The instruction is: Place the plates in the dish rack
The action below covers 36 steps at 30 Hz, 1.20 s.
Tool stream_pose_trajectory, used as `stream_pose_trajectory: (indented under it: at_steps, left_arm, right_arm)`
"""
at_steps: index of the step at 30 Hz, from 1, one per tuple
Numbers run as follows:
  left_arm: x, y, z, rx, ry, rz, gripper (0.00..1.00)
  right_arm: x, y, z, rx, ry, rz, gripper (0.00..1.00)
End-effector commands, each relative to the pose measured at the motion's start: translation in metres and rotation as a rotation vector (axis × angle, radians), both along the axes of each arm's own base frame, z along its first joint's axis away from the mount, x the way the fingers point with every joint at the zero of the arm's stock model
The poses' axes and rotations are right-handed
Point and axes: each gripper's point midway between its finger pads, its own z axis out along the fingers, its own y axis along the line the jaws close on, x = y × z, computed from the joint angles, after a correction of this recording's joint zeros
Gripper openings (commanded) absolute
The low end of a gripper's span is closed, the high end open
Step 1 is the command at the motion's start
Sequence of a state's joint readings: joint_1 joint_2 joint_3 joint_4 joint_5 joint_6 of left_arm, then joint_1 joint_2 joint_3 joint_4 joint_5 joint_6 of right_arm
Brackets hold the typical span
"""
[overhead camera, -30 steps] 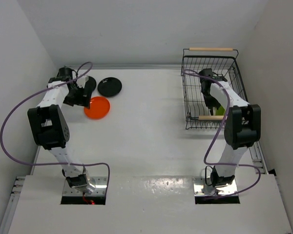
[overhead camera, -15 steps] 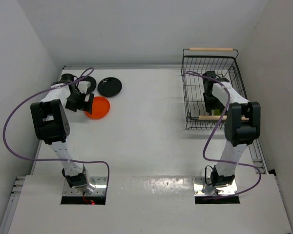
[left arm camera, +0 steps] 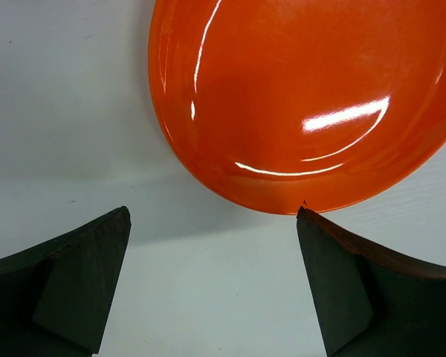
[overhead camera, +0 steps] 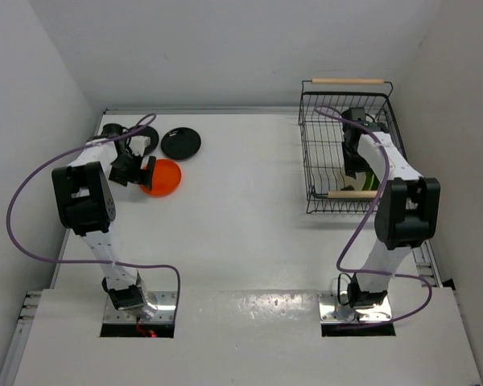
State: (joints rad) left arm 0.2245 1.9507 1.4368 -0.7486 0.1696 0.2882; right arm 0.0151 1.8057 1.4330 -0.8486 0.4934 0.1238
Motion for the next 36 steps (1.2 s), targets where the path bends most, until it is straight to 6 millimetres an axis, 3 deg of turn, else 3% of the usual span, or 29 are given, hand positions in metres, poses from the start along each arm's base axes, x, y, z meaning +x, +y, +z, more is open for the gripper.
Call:
stream_pose_trajectory:
  at_steps: [1, 8, 15, 17, 21, 22, 24, 27, 29, 33, 36]
  left_arm:
    - [0.004, 0.005, 0.004, -0.006, -0.026, -0.004, 0.98]
    - [0.003, -0.006, -0.013, -0.075, 0.004, -0.022, 0.92]
    - [0.006, -0.012, -0.04, -0.119, 0.044, -0.029, 0.76]
    - [0.009, -0.007, -0.055, -0.13, 0.073, -0.007, 0.62]
    - [0.013, -0.019, -0.058, -0.228, 0.077, -0.01, 0.36]
    - [0.014, -0.024, -0.057, -0.255, 0.067, -0.028, 0.21]
    - [0.014, -0.026, -0.051, -0.265, 0.06, -0.031, 0.04]
    - [0.005, -0.032, -0.045, -0.286, 0.064, -0.071, 0.0]
    - [0.004, -0.036, -0.03, -0.304, 0.039, -0.109, 0.0]
    - [-0.004, -0.063, 0.012, -0.402, -0.014, -0.205, 0.0]
    - [-0.006, -0.097, 0.043, -0.434, -0.062, -0.338, 0.0]
  right_arm:
    - [0.003, -0.007, 0.026, -0.023, -0.058, -0.017, 0.46]
    - [0.002, -0.005, 0.042, -0.015, -0.086, -0.015, 0.46]
    - [0.008, 0.013, 0.078, 0.051, -0.196, 0.032, 0.5]
    - [0.006, 0.021, 0.087, 0.047, -0.209, 0.07, 0.5]
    - [0.004, 0.031, 0.106, 0.018, -0.252, 0.107, 0.51]
    - [0.003, 0.034, 0.108, 0.015, -0.25, 0.125, 0.52]
    - [0.0, 0.042, 0.116, -0.001, -0.267, 0.156, 0.53]
    - [-0.002, 0.052, 0.122, 0.0, -0.284, 0.188, 0.53]
    - [-0.003, 0.06, 0.126, 0.012, -0.294, 0.219, 0.53]
    - [-0.005, 0.127, 0.13, 0.165, -0.334, 0.423, 0.56]
    - [-0.014, 0.204, 0.126, 0.405, -0.358, 0.637, 0.62]
